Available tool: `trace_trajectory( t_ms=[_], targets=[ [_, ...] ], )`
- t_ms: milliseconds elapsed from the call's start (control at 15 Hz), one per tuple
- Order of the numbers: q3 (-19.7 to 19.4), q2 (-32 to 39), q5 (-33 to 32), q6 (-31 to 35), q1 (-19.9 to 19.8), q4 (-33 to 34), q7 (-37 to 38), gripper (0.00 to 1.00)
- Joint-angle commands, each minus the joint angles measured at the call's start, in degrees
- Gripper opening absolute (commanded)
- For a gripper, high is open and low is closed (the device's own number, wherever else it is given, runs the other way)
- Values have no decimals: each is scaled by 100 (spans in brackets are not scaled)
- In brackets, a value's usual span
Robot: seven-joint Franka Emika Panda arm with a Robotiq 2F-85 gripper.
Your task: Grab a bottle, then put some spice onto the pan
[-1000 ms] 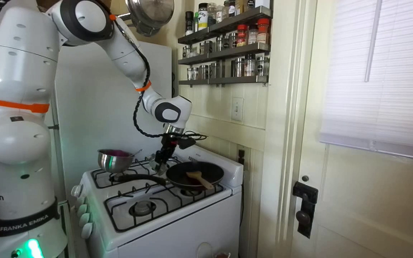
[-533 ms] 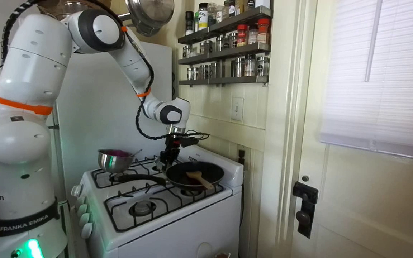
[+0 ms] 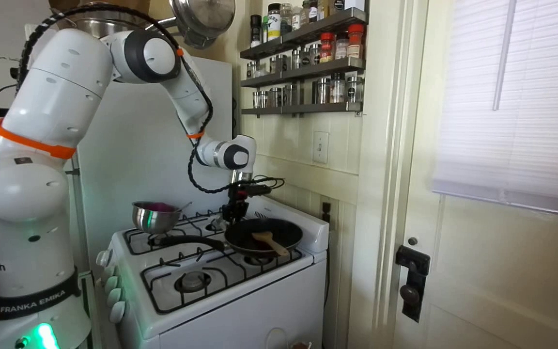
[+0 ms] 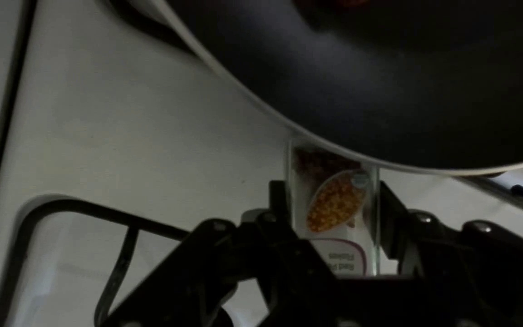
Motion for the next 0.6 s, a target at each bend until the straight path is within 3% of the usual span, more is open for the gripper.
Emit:
trace_trajectory(
  t_ms=[0,267,400,533],
  targets=[
    [84,433,-463,-435,68,557,387,23],
    [108,719,-789,-955,193,1005,660,23],
    [130,812,-886,-1173,227,1174,745,73],
    [160,894,-904,-1261,234,1263,786,77]
  ],
)
